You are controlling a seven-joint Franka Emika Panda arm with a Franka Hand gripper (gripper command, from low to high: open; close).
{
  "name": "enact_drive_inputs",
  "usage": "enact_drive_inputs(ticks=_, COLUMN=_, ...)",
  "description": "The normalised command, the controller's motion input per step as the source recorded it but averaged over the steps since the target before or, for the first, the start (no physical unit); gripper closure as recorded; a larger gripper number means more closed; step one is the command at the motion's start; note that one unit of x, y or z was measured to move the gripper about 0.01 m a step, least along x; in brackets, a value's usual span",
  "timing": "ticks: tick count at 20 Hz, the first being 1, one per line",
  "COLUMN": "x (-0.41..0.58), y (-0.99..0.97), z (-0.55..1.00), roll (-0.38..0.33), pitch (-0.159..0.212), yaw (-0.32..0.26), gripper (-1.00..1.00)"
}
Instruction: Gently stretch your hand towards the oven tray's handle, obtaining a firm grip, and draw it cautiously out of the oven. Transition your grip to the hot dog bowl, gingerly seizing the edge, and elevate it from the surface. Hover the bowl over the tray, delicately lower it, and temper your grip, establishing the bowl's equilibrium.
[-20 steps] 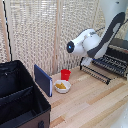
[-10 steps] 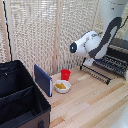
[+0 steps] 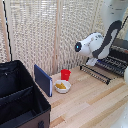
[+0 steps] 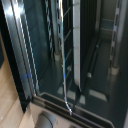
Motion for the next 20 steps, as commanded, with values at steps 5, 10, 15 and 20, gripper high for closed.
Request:
enact_drive_inputs(ticks=5, x=0.080, y=-0.55, z=0.00, roll=0.047, pitch=0.003, yaw=0.008, gripper=-1.00)
enact_drive_inputs(ticks=10, x=0.161, y=-0.57, z=0.00, roll=0.120, pitch=0.072, yaw=0.052, gripper=-1.00)
enact_drive_inputs(ticks=15, x=0.183, y=-0.38, z=0.00, roll=0.120, pitch=0.098, yaw=0.048, gripper=1.00)
enact_drive_inputs(ticks=20, x=0.043, y=-0.18, z=0.00, roll=0.023, pitch=0.025, yaw=0.021, gripper=1.00)
